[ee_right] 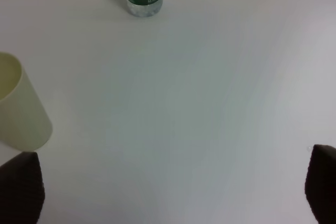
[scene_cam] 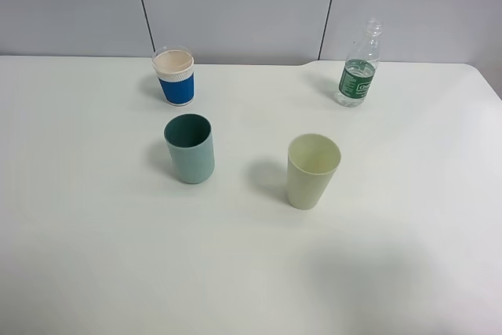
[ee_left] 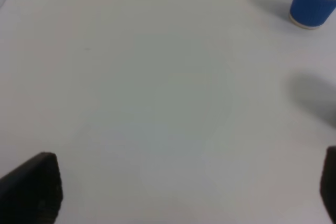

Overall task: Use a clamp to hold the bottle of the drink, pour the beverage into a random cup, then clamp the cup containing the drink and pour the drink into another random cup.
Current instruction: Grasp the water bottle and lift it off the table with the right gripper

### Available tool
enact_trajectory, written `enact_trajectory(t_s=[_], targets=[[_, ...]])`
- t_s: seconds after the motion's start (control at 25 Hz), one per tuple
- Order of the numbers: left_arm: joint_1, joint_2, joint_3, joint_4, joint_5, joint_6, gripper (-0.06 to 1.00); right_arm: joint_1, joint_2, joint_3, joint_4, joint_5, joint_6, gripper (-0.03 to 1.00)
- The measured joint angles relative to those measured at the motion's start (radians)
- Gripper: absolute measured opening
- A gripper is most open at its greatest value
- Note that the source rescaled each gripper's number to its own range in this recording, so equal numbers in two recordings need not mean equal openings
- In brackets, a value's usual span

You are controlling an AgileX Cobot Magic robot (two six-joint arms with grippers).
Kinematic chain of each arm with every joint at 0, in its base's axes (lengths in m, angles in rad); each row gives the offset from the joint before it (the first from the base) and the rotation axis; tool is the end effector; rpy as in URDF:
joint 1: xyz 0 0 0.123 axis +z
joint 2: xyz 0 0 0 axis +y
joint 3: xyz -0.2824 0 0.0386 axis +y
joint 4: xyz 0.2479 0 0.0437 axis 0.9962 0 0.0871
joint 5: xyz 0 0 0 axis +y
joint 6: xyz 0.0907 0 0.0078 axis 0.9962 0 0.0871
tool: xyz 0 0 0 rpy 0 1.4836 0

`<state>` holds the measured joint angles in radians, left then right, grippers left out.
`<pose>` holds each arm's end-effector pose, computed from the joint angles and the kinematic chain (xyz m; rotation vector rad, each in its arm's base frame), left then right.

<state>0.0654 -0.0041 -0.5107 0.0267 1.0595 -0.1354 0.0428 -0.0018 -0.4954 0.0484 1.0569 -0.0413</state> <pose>-0.0068 0.0017 0.2802 -0.2047 2.0177 -0.0123 -0.0046 0.0036 0.2763 -0.0879 2.0410 0.0589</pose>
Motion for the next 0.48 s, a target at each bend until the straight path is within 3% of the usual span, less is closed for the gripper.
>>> enact_trajectory(t_s=[0.48], targets=[[0.0, 0.0, 0.0, 0.0, 0.0, 0.0, 1.0, 0.0, 0.0, 0.0, 0.0, 0.0, 0.001, 1.0]])
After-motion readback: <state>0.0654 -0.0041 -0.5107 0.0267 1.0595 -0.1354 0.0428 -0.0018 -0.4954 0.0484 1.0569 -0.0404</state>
